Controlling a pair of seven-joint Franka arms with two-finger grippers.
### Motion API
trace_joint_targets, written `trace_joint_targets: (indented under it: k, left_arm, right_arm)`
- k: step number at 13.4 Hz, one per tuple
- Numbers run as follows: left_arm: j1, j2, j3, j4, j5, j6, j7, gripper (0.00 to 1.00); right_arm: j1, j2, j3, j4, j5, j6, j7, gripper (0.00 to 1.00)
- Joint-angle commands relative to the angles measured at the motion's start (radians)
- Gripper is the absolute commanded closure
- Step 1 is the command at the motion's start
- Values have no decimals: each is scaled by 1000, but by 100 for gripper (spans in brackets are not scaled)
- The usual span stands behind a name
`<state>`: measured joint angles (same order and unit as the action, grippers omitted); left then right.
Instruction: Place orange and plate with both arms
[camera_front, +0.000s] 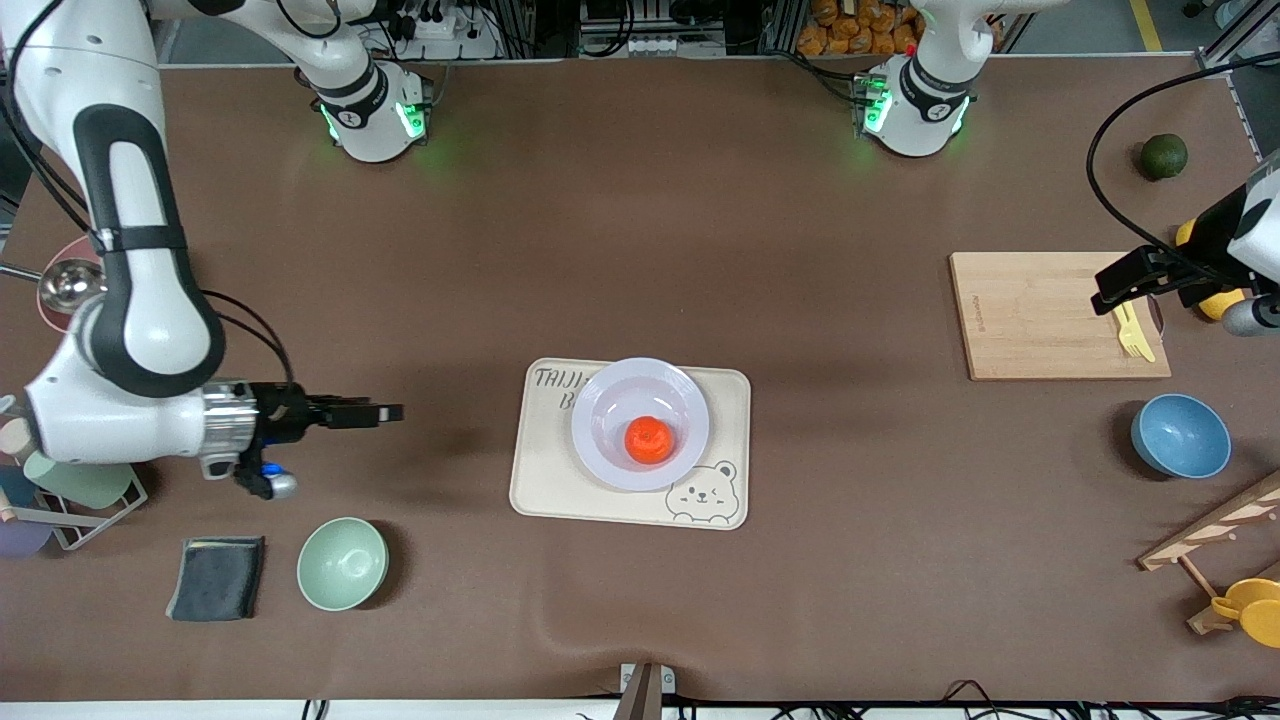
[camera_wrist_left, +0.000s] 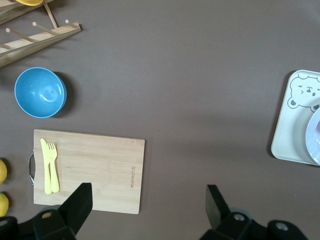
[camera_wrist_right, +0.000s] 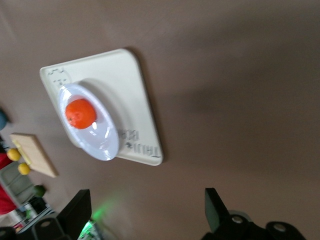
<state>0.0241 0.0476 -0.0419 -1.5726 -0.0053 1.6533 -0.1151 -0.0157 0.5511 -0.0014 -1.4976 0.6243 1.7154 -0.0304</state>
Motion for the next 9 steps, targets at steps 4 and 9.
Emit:
trace_joint_targets:
  k: [4, 9]
  left_arm:
    - [5, -14, 4, 14, -1, -12, 19, 0]
    - [8, -15, 7, 8, -2, -15, 26, 0]
  right_arm:
    - [-90, -152, 17, 96, -350, -175, 26, 0]
    - [-67, -282, 26, 122, -643, -205, 26, 0]
